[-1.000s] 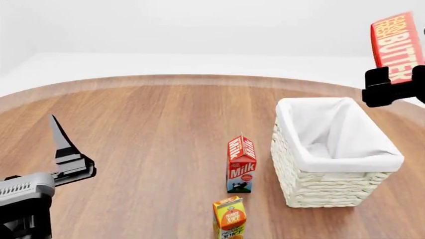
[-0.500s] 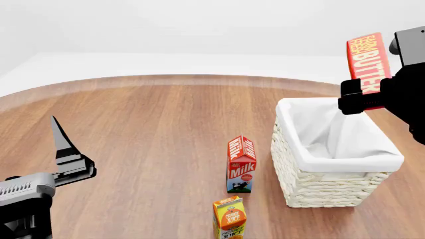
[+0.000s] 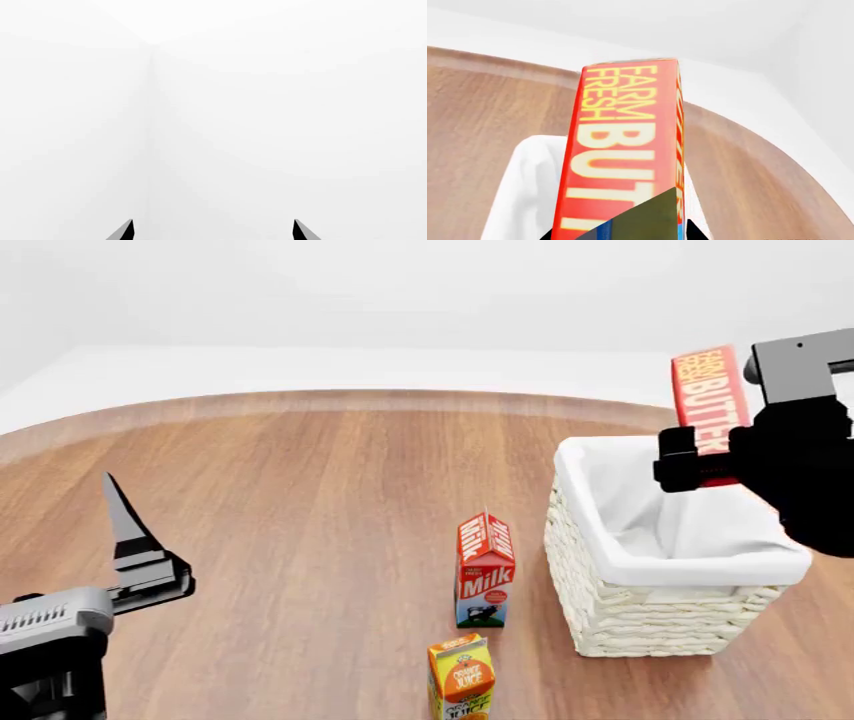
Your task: Pick up the cream cheese box and the butter, and put them in the basket.
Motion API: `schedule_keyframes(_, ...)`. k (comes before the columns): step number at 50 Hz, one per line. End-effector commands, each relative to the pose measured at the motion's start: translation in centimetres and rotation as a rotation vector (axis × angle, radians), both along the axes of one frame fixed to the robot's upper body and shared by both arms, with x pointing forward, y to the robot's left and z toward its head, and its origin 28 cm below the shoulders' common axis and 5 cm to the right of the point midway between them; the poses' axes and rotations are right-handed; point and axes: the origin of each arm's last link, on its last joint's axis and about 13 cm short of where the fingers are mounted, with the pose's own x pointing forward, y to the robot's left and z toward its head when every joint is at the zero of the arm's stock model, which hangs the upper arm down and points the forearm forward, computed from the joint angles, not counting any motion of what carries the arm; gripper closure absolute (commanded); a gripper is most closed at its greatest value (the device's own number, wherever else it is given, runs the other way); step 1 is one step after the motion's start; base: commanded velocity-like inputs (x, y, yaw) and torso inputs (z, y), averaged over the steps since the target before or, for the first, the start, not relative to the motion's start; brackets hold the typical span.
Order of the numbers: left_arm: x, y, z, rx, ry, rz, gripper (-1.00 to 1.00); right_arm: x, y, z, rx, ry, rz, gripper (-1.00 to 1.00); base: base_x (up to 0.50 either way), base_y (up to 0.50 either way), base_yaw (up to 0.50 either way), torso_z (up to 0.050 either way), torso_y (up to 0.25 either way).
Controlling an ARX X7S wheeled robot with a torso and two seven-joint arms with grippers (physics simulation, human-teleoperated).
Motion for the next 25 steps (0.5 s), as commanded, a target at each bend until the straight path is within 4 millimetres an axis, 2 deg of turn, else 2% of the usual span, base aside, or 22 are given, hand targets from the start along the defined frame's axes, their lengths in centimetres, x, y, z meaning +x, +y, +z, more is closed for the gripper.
schedule_keyframes(1,0.0,0.1,0.2,-0.005,-0.017,-0.004,-1.0,1.0,0.8,0.1,-0.015,-0.06,0.066,1.0,0.0,0.0,0.0,0.0,0.0)
schedule_keyframes(8,0.0,0.1,0.2,-0.006,-0.016,-0.004,-1.0,1.2,1.1,-1.6,-0.011,-0.025,0.077,1.0,0.0,0.0,0.0,0.001,0.001)
schedule_keyframes(25,0.0,0.1,0.1,-0.004,-0.014,-0.004,-1.0,0.9,0.4,-3.1,0.018,0.012,0.041,1.0,0.0,0.0,0.0,0.0,0.002)
